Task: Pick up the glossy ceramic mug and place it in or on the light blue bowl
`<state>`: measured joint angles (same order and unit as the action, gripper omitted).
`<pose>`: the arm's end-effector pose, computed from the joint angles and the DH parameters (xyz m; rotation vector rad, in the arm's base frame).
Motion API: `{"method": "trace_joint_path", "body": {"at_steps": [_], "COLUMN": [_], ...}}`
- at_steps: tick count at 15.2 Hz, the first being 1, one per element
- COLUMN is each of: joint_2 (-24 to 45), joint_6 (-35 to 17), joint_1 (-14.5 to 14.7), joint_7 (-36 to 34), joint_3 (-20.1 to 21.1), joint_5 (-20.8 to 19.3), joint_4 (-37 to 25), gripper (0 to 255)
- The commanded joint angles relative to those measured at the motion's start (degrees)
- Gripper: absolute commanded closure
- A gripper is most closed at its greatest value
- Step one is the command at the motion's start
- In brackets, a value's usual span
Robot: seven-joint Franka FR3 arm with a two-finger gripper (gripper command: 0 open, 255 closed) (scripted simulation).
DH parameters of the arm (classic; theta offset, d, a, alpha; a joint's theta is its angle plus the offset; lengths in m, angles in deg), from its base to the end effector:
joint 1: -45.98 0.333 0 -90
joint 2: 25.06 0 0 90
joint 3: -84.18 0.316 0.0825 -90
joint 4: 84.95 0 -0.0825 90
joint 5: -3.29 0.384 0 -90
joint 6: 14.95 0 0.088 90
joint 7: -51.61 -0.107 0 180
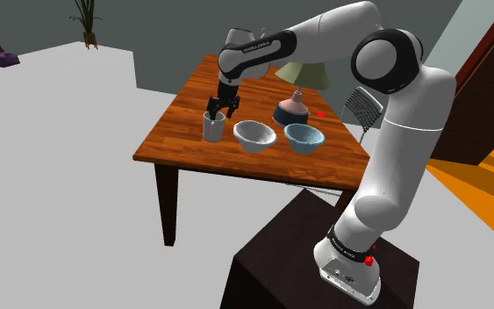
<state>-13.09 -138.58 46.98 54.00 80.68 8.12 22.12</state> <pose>0.6180 -0.0218 0.4114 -3.0823 0.0678 -0.1282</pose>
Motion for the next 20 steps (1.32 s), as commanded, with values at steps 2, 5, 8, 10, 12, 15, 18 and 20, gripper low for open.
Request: {"method": "trace_joint_path", "body": {"at_steps": [2, 5, 8, 10, 12, 15, 18, 20], "joint_2": [0.3, 0.3, 0.3, 0.3, 0.3, 0.3, 0.3, -0.3], "joint_6": [-0.8, -0.8, -0.8, -0.8, -0.8, -0.8, -0.8, 0.6], "joint_1": [0.0, 0.0, 0.0, 0.0, 0.0, 0.0, 0.0, 0.0], "joint_7": [0.1, 0.1, 0.1, 0.1, 0.1, 0.1, 0.1, 0.0], "joint_3": [0.0, 0.0, 0.0, 0.0, 0.0, 0.0, 0.0, 0.0], "joint_5": [0.1, 0.1, 0.1, 0.1, 0.1, 0.1, 0.1, 0.0], "joint_4": [0.5, 0.5, 0.5, 0.5, 0.5, 0.5, 0.5, -0.3], "gripper": [0, 0, 0, 255, 255, 255, 255, 255]}}
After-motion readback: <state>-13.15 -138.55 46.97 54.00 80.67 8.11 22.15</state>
